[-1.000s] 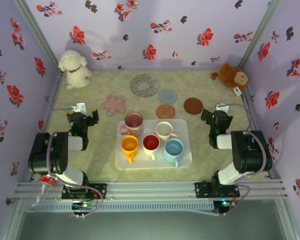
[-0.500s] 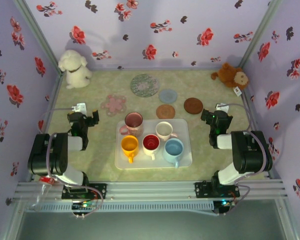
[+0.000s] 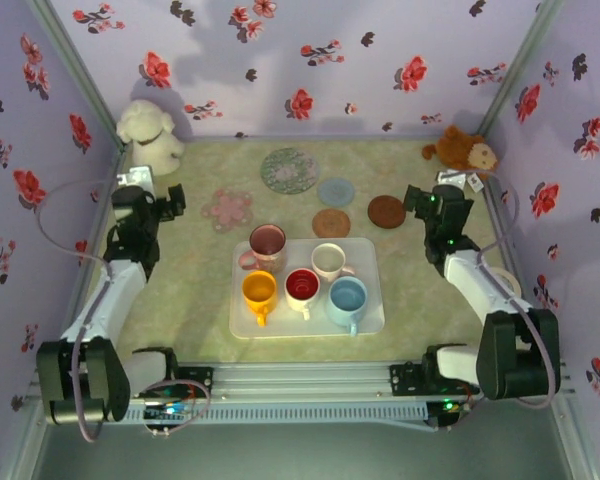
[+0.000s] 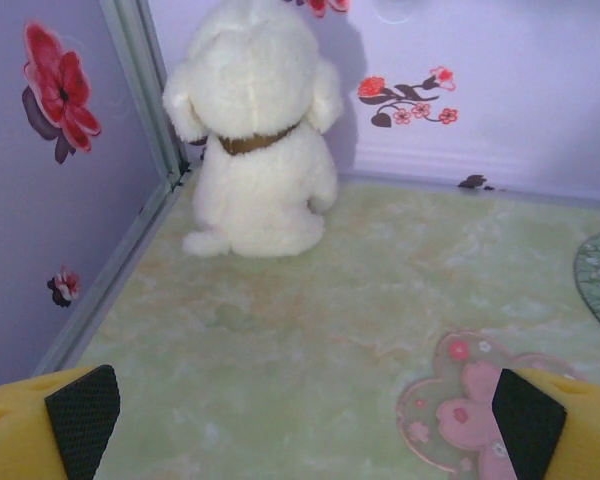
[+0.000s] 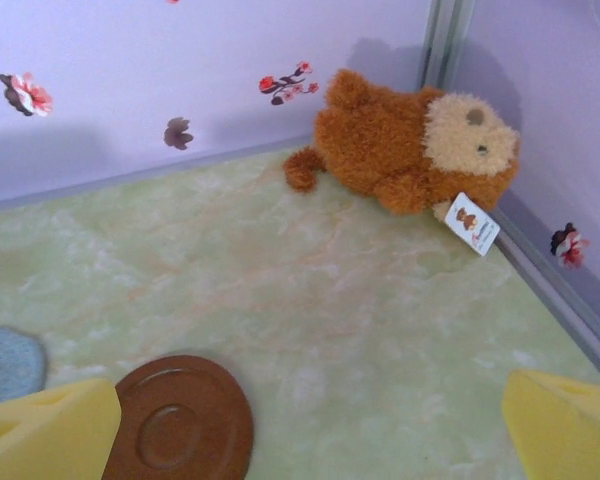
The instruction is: Place the cup by the coaster
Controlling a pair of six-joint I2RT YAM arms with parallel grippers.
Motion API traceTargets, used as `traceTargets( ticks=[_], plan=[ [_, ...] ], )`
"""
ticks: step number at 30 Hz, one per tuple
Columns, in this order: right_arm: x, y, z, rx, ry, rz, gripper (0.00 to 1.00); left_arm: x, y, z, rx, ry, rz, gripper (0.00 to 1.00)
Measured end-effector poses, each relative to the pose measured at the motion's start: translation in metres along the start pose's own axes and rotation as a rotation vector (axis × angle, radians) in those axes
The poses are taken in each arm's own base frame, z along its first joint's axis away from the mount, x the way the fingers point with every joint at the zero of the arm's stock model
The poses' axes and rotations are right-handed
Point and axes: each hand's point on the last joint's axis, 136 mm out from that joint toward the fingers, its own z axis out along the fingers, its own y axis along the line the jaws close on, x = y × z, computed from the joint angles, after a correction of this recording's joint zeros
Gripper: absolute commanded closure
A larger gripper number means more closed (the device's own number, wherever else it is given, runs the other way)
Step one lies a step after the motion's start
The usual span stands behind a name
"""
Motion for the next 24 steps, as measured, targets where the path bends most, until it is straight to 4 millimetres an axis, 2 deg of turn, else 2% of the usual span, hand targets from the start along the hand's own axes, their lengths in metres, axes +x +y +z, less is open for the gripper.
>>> traceTargets(
  ticks=[3,9,15,19,24],
  plan=[
    [-0.005,0.012,-0.005,-0.049,0.061,0.012,0.01,-0.011,-0.010,-0.014,0.027,0.054,0.006,0.01],
    [0.006,0.040,-0.012,-0.136,0.218,-0.006,0.01,-0.017,-0.034,-0.028,0.096,0.210,0.008,0.01],
    [0.016,0.052,-0.017,-0.173,0.326,0.002,0.01,0.015,-0.053,-0.019,0.118,0.438,0.023,0.01],
    [0.019,0.054,-0.021,-0.187,0.361,0.010,0.01,0.032,-0.063,-0.003,0.120,0.591,0.038,0.01],
    [0.029,0.055,-0.019,-0.187,0.403,0.015,0.01,0.054,-0.085,0.014,0.149,0.731,0.073,0.03]
  ],
)
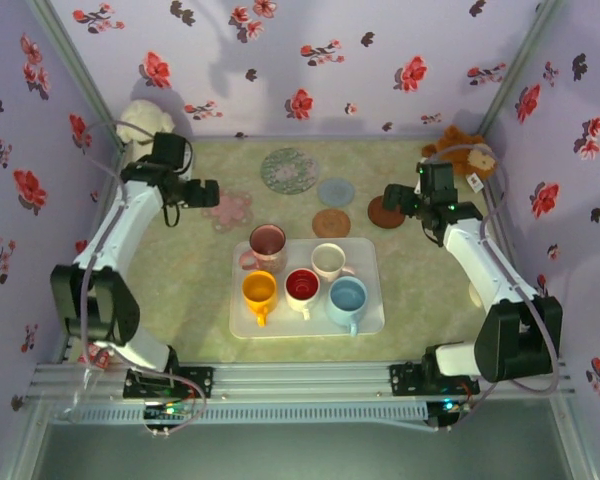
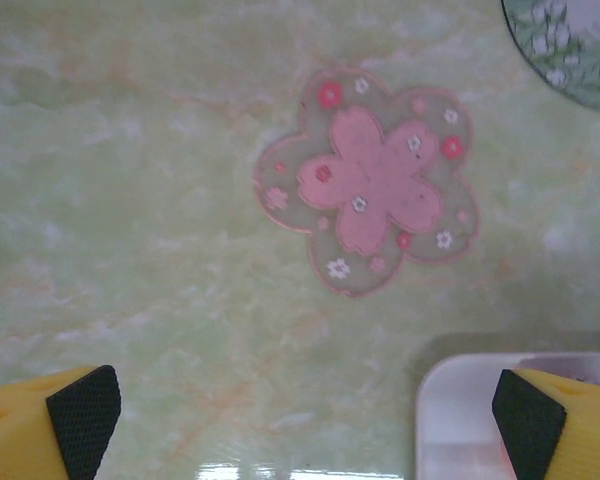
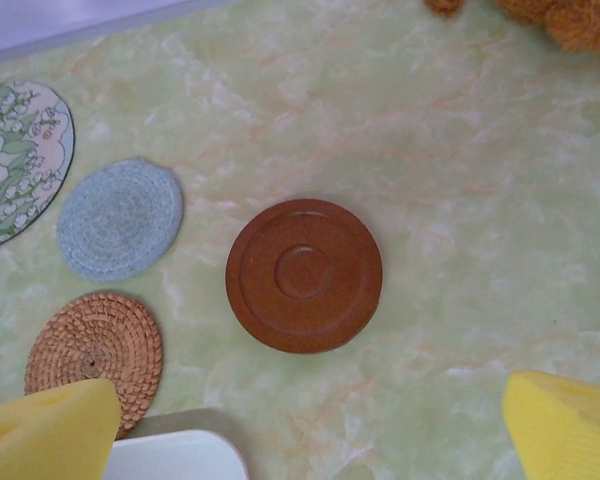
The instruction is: Place the cup by the coaster
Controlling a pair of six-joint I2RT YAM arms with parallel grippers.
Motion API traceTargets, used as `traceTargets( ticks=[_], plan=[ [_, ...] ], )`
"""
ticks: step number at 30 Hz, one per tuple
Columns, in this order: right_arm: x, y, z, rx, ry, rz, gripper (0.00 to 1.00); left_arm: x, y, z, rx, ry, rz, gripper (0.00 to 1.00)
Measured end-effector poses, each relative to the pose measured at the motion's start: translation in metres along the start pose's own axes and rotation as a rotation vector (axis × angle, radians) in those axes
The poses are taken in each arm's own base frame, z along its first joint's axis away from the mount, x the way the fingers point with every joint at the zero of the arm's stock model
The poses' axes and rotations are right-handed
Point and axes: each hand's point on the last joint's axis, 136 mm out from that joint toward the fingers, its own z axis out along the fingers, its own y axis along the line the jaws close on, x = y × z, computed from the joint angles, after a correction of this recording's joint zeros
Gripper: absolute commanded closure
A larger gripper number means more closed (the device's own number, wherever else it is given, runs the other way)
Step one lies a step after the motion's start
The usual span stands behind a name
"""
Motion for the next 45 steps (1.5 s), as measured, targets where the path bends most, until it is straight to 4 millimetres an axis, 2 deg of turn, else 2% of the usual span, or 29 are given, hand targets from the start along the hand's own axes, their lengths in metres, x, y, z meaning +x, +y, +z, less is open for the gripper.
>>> traceTargets(
  ticks=[6,10,22,28,38,45],
  plan=[
    [0.008,-0.001,0.004,0.007,0.033,0.005,0.01,0.021,-0.016,0.046,0.012,0.184,0.001,0.11],
    [0.009,-0.002,0.005,0.009,0.039,0.004,0.01,0.042,-0.014,0.073,-0.019,0.295,-0.011,0.14],
    [0.024,-0.006,0.025,0.032,0.104,0.001,0.01,0.078,-0.012,0.114,-0.056,0.457,-0.001,0.16],
    [0.028,-0.007,0.034,0.040,0.129,-0.001,0.01,0.075,-0.016,0.130,-0.047,0.478,0.000,0.14],
    [0.025,-0.006,0.036,0.041,0.125,-0.004,0.01,0.063,-0.021,0.155,-0.037,0.503,0.005,0.14],
    [0.025,-0.008,0.040,0.053,0.131,-0.006,0.01,0.059,-0.008,0.156,-0.084,0.533,0.017,0.13]
  ],
)
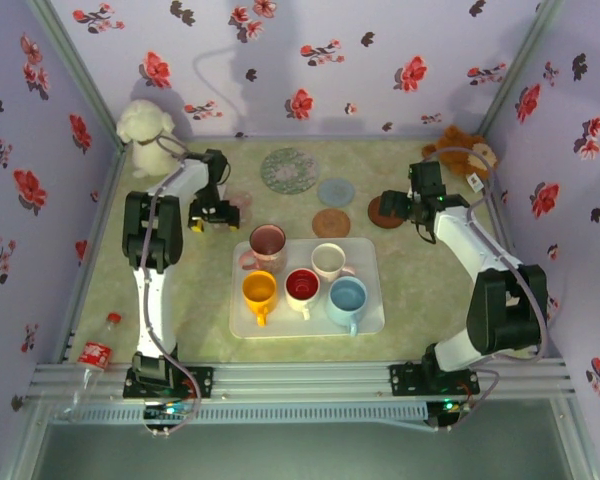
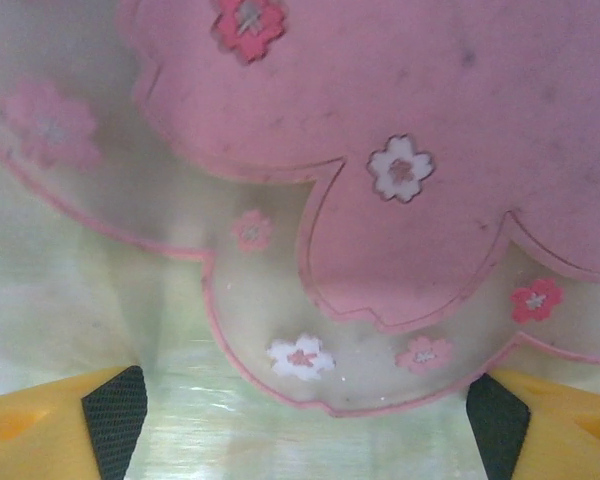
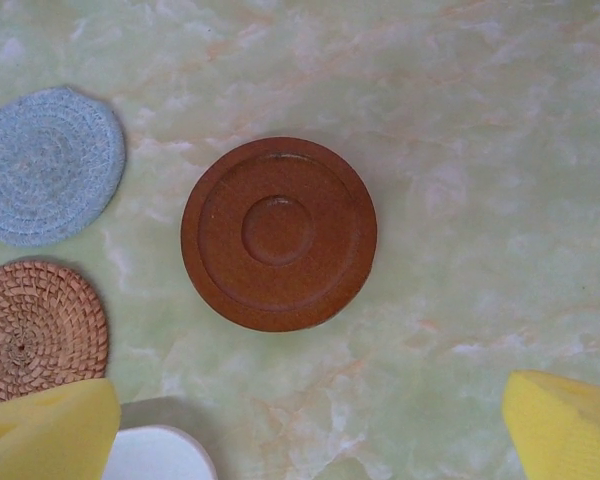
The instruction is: Place the cup by the coaster
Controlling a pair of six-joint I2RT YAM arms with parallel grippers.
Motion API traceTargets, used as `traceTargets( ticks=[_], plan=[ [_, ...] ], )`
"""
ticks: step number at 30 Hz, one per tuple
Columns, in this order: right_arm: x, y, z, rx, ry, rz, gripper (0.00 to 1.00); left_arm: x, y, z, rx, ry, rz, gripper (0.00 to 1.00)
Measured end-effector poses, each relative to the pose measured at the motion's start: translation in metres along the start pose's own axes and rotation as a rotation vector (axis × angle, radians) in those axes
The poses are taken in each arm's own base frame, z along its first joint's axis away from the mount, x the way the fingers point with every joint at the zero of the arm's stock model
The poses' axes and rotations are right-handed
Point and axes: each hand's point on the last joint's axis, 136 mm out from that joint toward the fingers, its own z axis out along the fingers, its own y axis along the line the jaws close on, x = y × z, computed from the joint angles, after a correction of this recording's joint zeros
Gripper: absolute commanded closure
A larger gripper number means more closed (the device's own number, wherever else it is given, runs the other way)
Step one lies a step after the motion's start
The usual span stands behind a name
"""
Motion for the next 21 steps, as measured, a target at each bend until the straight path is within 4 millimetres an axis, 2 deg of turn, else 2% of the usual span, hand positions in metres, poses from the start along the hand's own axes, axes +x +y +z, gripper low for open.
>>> traceTargets(
  ticks=[8,11,18,21],
  plan=[
    [0.002,-0.001,0.005,0.008,0.013,-0.001,0.01,-0.008,0.052,-0.002,-0.060,-0.006,-0.098,0.12],
    [0.003,-0.001,0.008,0.010,0.020,-0.001,0.01,-0.010,0.064,-0.002,-0.063,-0.009,-0.125,0.12],
    [-0.002,0.000,0.006,0.007,0.011,-0.008,0.01,-0.015,0.064,-0.005,-0.044,-0.021,-0.133,0.12],
    [-0.006,0.001,0.004,0.007,0.010,-0.008,0.01,-0.016,0.059,-0.016,-0.030,-0.043,-0.128,0.12]
  ],
)
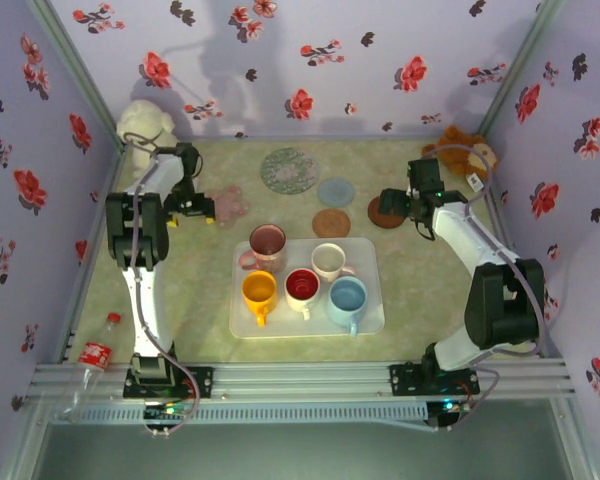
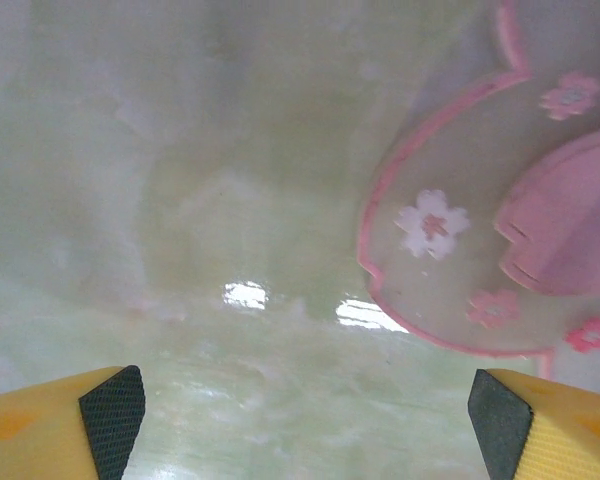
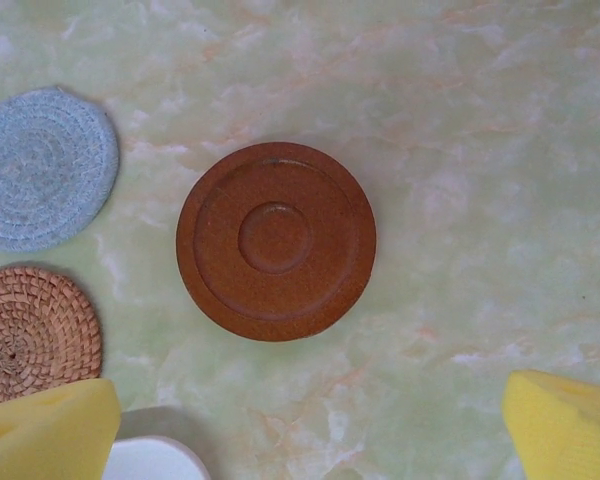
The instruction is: Place the cup by the coaster
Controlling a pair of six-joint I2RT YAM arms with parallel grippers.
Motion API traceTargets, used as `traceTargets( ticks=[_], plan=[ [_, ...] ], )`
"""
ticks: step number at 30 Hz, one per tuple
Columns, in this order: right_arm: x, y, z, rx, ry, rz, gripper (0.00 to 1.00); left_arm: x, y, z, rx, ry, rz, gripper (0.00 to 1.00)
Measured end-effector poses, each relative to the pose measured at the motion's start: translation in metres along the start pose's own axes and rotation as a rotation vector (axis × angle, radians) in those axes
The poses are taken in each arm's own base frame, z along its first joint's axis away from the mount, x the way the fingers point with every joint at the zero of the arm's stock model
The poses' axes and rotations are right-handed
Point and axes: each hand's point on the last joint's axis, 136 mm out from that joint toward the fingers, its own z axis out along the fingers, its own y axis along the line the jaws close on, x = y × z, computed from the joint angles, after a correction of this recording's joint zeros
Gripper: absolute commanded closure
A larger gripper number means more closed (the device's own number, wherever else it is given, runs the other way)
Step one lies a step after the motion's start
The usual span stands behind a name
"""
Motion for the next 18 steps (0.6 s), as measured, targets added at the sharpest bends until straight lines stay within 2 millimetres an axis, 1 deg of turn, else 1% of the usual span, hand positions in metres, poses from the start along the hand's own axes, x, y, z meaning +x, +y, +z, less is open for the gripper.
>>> traceTargets(
  ticks=[2,4,7,9,11,12,13,15,16,18],
  plan=[
    [-0.005,0.001,-0.003,-0.003,-0.011,0.001,0.01,-0.006,-0.008,-0.017,0.019,-0.037,0.012,0.12],
    [-0.010,0.003,-0.005,-0.007,-0.022,0.002,0.01,-0.021,-0.022,-0.043,0.042,-0.108,0.033,0.12],
    [-0.013,0.004,-0.006,-0.009,-0.026,0.003,0.01,-0.047,-0.054,-0.091,0.113,-0.250,0.074,0.14],
    [-0.012,0.005,-0.004,-0.011,-0.019,0.002,0.01,-0.057,-0.074,-0.120,0.169,-0.326,0.102,0.19],
    [-0.009,0.005,-0.003,-0.009,-0.007,-0.001,0.01,-0.066,-0.089,-0.142,0.214,-0.382,0.132,0.29],
    [-0.008,0.005,-0.002,-0.008,-0.004,-0.002,0.01,-0.071,-0.096,-0.150,0.238,-0.410,0.145,0.31],
    [-0.008,0.005,-0.002,-0.007,0.000,-0.002,0.01,-0.076,-0.101,-0.154,0.258,-0.429,0.155,0.32],
    [-0.007,0.005,-0.002,-0.007,0.001,-0.003,0.01,-0.086,-0.111,-0.152,0.293,-0.445,0.169,0.39],
    [-0.007,0.005,-0.002,-0.007,0.002,-0.003,0.01,-0.090,-0.118,-0.146,0.311,-0.444,0.178,0.41],
    [-0.007,0.005,-0.002,-0.007,0.002,-0.003,0.01,-0.096,-0.130,-0.125,0.350,-0.419,0.192,0.44]
  ],
)
